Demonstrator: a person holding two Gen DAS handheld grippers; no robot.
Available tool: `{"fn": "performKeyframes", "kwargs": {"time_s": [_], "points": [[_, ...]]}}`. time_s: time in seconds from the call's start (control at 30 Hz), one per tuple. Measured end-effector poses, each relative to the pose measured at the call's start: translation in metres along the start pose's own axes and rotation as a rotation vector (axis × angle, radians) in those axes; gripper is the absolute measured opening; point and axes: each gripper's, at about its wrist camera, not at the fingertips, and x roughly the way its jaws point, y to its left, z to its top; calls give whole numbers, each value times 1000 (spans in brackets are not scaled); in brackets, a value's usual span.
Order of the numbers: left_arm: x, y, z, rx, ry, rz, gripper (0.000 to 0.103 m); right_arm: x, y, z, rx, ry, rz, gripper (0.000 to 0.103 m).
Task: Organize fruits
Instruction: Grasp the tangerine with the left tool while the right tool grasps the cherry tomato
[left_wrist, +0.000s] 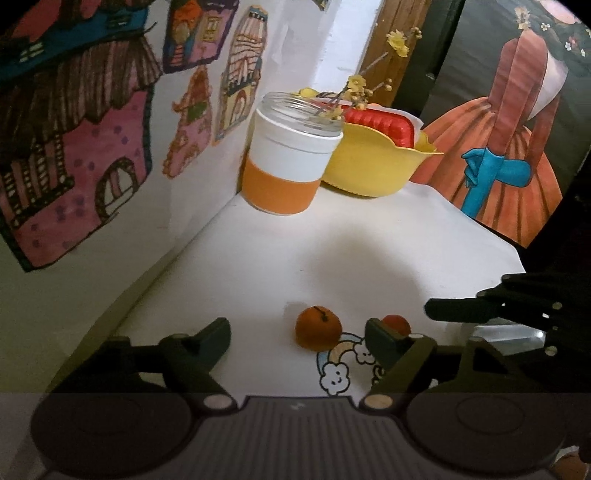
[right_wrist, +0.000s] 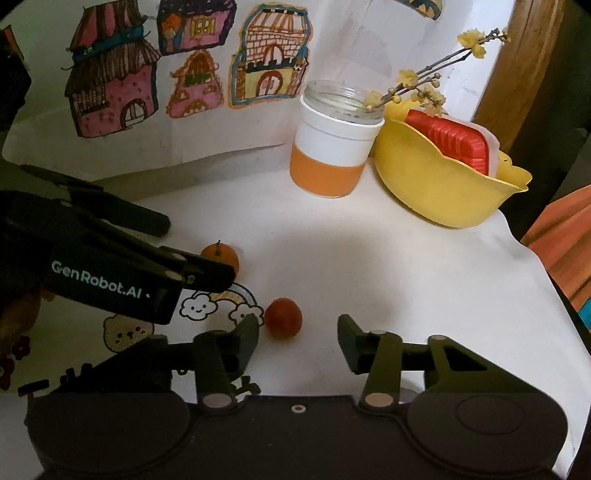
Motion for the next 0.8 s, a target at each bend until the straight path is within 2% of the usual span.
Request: {"fn": "performKeyframes", "kwargs": {"time_s": [0.27,0.47,0.57,0.8], "points": [[5,-3,0,12,2,-20,60,5,1,1,-23,14,21,34],[7,-5,1,9,11,-39,43,9,-1,9,-46,34,46,34],[8,-5,1,7,12,-52,35,11,-1,12,-59,45,63,28],[10,-4,0,0,8,-59,31,12,-5,14,-48,44,72,24]]}}
